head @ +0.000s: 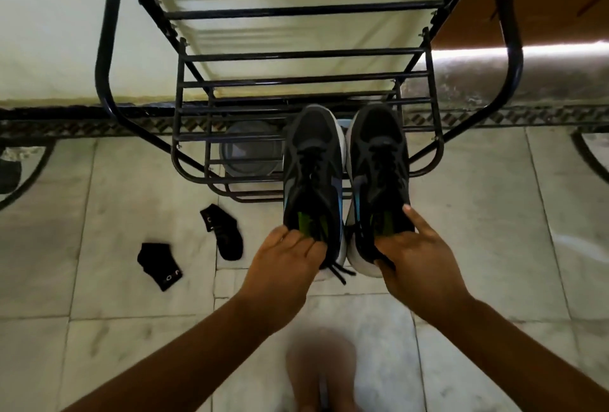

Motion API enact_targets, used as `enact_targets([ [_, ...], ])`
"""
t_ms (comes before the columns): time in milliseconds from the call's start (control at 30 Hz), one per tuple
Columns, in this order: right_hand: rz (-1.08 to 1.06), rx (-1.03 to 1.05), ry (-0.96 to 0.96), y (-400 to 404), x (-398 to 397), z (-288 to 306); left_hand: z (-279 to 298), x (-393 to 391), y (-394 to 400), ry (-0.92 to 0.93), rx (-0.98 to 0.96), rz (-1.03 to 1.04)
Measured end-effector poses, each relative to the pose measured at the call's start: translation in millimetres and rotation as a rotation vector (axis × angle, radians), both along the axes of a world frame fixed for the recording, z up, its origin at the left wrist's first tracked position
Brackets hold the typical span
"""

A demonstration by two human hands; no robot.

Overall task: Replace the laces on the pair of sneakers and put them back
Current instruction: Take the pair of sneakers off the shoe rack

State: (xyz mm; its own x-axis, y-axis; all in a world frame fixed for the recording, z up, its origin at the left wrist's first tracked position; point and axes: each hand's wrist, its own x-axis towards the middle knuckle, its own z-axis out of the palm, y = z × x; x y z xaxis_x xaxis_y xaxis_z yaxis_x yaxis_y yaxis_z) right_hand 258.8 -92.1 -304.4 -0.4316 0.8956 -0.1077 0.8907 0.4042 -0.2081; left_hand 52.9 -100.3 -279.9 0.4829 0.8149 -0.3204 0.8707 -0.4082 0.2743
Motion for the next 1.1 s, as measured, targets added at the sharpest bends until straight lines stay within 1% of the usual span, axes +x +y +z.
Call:
enact_targets([
  [67,0.02,-0.026,0.027,-26,5,2,-9,-2,-21,-0.081,-0.011,-0.042],
  [167,0.043,-0.128,0.063,-66,13,-3,-18,-2,-52,-0.152,-0.009,-0.157],
  [233,0.038,-0.189,0.082,-87,17,-15,-31,-2,-67,-0.138,-0.025,-0.203],
  [333,0.014,-0.221,0.059,-101,13,-46,-62,-3,-79,-0.124,-0.014,-0.223],
  [433,0.024,-0.249,0.049,-107,6,-90,-100,-8,-87,-0.107,-0.039,-0.234],
  [500,0.028,-0.26,0.043,-108,0,-124,-126,-11,-92,-0.075,-0.108,-0.197],
  [600,0.051,-0.26,0.066,-102,-9,-173,-170,-17,-93,-0.007,-0.122,-0.164],
  [667,0.092,-0.265,0.091,-94,-11,-209,-203,-17,-92,0.013,-0.22,-0.119],
  [700,0.105,-0.268,0.094,-91,-10,-225,-216,-16,-91,0.015,-0.233,-0.07],
  [767,0.122,-0.262,0.087,-87,-5,-266,-252,-15,-89,-0.009,-0.215,-0.005],
  [867,0.134,-0.235,0.082,-82,1,-327,-308,-17,-83,-0.055,-0.131,-0.027],
  [900,0.141,-0.223,0.098,-84,1,-349,-328,-20,-84,-0.056,-0.133,-0.041],
  [967,0.145,-0.192,0.143,-91,2,-380,-367,-27,-90,-0.058,-0.062,-0.061],
  [1100,0.149,-0.148,0.233,-109,3,-412,-408,-38,-103,-0.109,0.017,-0.122],
])
